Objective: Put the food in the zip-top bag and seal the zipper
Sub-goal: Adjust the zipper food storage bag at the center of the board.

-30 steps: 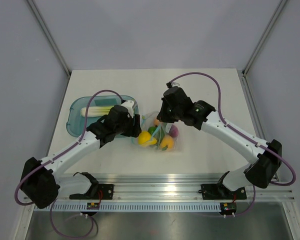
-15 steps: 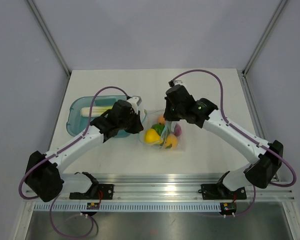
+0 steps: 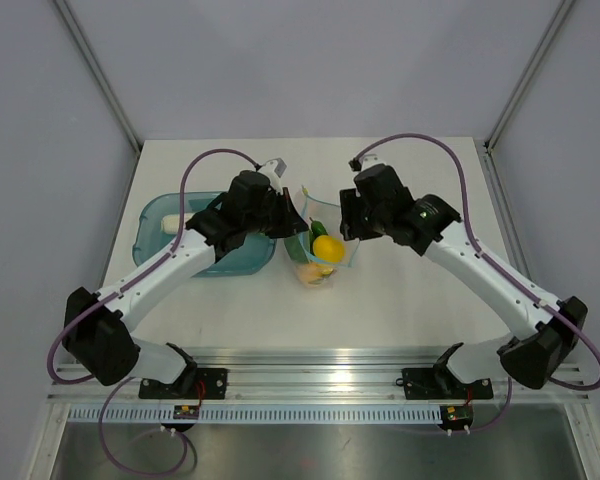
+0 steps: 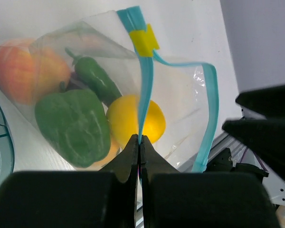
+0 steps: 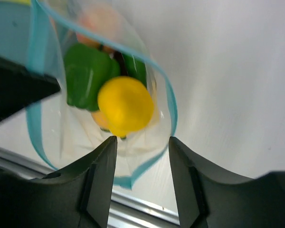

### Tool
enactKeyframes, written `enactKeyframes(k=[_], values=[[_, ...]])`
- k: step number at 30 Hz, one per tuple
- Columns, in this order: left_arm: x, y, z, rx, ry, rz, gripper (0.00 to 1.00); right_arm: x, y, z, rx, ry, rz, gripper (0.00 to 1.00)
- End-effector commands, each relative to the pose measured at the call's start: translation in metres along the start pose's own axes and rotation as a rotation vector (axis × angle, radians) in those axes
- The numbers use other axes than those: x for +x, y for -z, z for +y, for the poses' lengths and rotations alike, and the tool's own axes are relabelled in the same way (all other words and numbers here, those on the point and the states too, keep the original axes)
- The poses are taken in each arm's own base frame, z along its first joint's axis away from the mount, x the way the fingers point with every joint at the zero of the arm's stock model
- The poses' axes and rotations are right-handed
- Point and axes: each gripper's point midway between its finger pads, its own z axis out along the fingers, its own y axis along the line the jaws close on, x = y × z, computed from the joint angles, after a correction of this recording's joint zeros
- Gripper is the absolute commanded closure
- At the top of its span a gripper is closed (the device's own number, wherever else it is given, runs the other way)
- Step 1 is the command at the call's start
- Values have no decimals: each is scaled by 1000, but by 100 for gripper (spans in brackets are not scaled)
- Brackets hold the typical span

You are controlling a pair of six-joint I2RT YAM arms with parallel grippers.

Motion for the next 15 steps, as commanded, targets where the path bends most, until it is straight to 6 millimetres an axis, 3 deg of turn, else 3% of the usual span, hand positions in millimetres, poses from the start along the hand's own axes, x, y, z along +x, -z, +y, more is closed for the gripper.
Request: enactKeyframes(k=[1,2,3,5,6,8,9,11,12,14,15], values=[[-3,-2,-1,1,16,-9,100,16,20,5,-102,24,-58,45],[-4,0,0,-5,10,-9,100,16,31,3,-117,14,-89,45],[-5,2,0,-3,1,-11,100,30,25,-3,-104,16,-72,45],[-7,6,1,-12,-14,-13,100,34,30,-4,-128,9,-100,45],[-7,5,3,-20,-15,-13,100,46,25,-6,-130,17,-79,44],[-7,6,3,-19,-16,-11,100,47,27,-1,-174,24,-117,46],[-8,7,3,-18,-15,-12,100,65,20,0,-202,48,-89,48],[-8,7,3,-20,-16,-12,100,62,25,10,-290,101,-176,50],[-9,7,3,-24,-16,-11,100,81,15,5,-296,136,-167,51],[-8,7,5,-32,-16,-3,100,73,28,13,-370,177,-286,51],[-8,6,5,-33,-16,-4,100,88,21,9,-373,190,-283,51]])
